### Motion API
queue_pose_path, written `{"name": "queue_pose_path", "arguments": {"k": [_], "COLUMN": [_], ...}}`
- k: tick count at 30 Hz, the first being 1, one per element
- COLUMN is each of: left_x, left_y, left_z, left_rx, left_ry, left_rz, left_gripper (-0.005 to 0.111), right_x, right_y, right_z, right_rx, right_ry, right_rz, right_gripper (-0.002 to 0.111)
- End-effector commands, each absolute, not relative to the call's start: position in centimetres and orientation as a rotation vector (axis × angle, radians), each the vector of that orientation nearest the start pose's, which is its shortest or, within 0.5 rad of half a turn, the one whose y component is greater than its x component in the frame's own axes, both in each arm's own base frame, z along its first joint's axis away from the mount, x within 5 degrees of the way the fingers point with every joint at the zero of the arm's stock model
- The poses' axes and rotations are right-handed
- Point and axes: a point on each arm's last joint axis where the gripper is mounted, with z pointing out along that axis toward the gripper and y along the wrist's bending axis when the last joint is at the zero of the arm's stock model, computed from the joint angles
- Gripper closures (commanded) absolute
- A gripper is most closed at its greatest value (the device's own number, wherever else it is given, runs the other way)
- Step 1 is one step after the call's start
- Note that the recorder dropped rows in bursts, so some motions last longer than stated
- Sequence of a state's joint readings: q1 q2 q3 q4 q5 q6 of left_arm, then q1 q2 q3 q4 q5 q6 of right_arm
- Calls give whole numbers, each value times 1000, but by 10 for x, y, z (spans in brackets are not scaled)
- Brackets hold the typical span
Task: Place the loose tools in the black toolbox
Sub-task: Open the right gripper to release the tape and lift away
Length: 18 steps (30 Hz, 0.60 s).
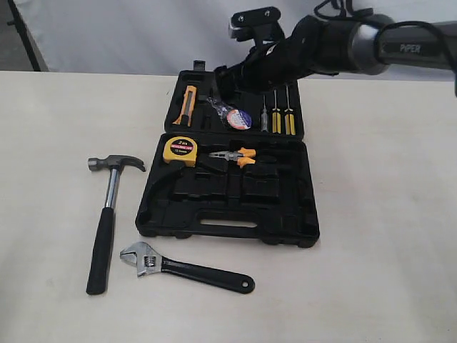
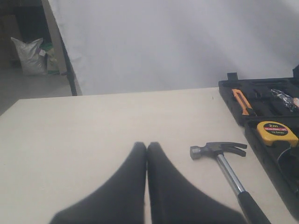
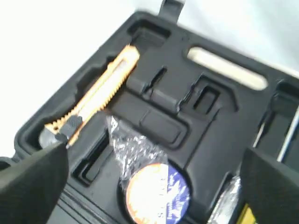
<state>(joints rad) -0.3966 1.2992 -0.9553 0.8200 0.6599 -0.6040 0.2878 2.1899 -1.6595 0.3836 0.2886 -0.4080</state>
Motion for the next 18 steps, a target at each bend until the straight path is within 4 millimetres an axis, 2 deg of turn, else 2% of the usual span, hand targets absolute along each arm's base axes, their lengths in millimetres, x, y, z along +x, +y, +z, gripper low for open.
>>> {"name": "queue_pose_path", "arguments": {"k": [1,6,7,18], "left_x": [263,263,263,263], "left_y": [-66,-66,-66,-66], "left_z": [307,307,307,307], "left_rx": [306,306,306,306], "left_ry": [2223,2223,2223,2223], "left_rz": [348,348,348,348], "left_gripper": [105,105,105,105], "right_x": [475,478,478,482], "right_y": [146,147,148,150], "right_z": [191,170,166,113], "right_rx": [-449,-449,-451,-462], "right_ry": [2256,2298,2300,2367], "right_rz": [241,242,241,219], "right_gripper": [42,99,107,108]}}
